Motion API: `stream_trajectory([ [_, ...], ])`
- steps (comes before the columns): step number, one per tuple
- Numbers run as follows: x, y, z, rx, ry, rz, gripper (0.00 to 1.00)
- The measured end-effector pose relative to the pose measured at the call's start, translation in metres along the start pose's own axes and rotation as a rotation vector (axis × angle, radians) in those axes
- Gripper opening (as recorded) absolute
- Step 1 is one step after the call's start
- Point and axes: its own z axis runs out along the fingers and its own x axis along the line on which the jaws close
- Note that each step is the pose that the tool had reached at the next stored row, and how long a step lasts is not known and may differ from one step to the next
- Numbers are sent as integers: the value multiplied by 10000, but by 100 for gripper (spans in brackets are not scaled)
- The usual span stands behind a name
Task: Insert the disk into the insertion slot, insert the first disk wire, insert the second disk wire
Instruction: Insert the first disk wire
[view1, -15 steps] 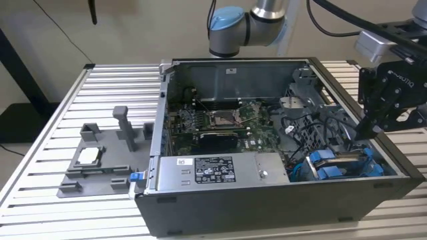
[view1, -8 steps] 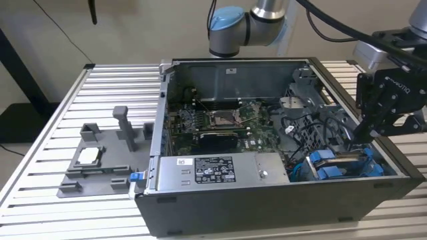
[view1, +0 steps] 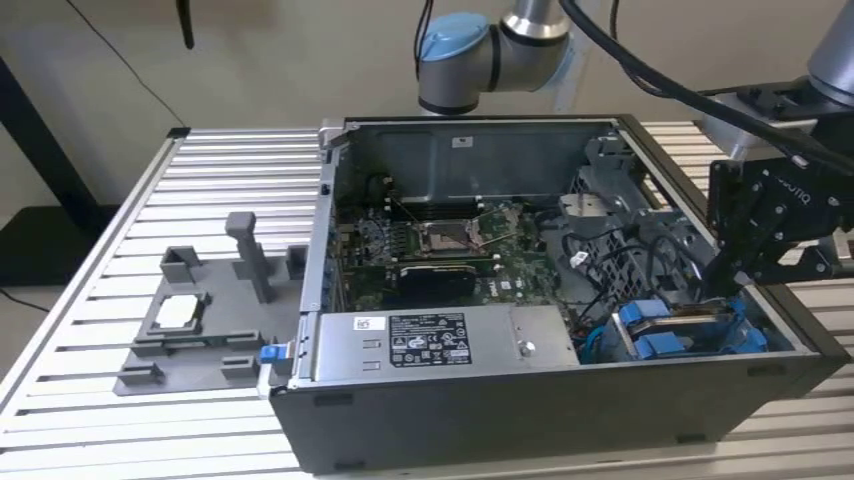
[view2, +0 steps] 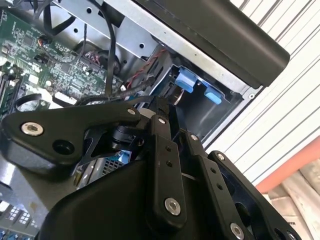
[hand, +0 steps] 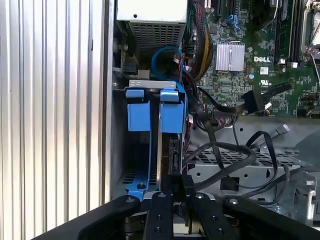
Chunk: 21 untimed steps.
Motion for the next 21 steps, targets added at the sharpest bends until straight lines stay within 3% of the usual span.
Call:
stream_trajectory([
  [21, -10, -21, 150, -20, -5, 127, 19],
])
